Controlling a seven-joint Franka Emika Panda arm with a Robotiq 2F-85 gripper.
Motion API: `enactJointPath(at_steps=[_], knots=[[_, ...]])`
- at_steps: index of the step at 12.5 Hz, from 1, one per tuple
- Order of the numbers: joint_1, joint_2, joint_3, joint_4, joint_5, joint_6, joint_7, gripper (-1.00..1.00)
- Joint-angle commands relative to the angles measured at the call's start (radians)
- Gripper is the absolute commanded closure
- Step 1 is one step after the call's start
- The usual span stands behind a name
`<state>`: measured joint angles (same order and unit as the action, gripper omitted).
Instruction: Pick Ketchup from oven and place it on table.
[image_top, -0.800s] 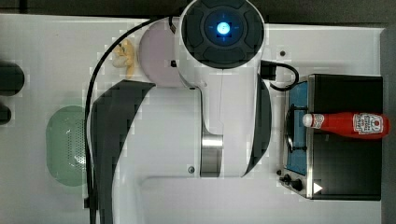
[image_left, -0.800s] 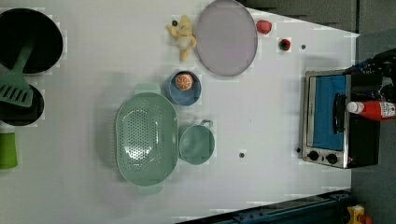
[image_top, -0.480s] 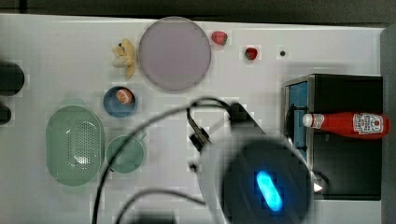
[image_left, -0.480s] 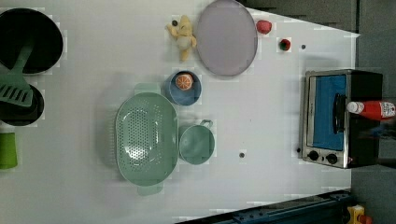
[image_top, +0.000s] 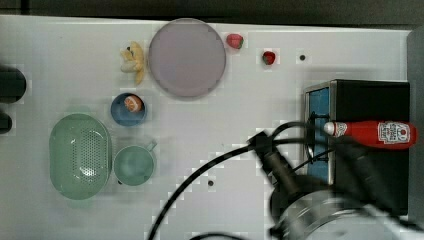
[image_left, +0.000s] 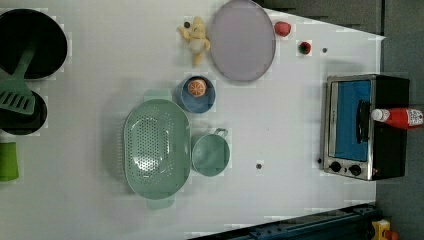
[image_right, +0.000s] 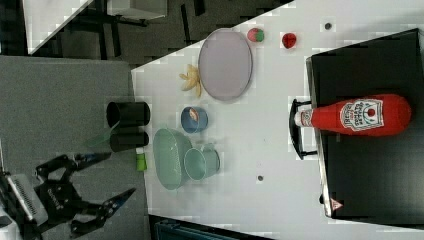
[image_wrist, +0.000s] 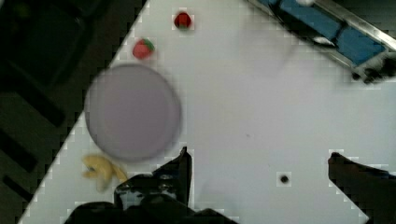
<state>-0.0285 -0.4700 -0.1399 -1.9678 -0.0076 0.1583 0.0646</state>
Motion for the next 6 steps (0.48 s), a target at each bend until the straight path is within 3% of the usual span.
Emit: enactJointPath(at_steps=[1, 6], knots=[[-0.028, 0.131, -0.083, -0.043, 0.013, 0.038, -0.05, -1.0], [-0.04, 0.267, -0.253, -0.031, 0.012, 0.104, -0.064, -1.0]])
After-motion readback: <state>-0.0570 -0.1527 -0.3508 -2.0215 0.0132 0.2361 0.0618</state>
